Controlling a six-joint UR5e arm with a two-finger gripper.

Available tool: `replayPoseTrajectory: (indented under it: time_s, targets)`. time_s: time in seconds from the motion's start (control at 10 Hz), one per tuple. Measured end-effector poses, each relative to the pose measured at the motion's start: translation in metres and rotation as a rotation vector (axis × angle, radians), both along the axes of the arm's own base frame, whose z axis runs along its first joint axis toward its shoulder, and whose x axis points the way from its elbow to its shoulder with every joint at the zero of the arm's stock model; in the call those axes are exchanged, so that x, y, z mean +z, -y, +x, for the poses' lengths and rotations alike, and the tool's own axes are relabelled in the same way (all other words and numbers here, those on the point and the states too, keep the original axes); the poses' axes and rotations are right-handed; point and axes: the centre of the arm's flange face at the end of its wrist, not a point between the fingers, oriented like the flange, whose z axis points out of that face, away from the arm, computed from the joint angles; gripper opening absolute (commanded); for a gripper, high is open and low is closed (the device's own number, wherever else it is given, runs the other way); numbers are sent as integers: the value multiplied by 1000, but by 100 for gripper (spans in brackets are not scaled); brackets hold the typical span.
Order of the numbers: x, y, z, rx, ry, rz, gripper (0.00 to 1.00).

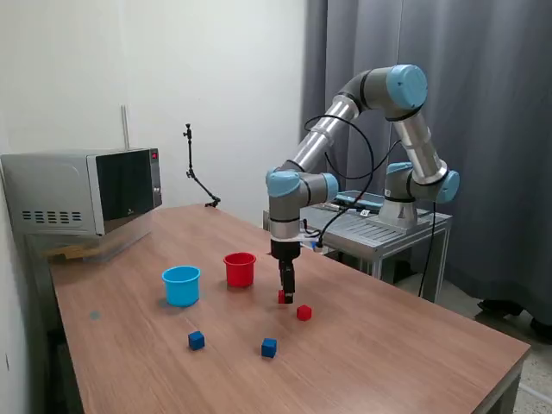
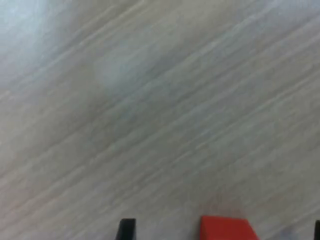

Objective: Place red objects in the red bin, and blue objects in the blue bin.

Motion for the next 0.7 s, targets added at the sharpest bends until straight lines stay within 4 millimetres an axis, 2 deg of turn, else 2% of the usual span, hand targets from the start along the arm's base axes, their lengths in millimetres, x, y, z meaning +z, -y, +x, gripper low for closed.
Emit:
replayPoseTrajectory:
  time_s: [0.7]
  targets:
    - [7,5,9,1,1,0,100]
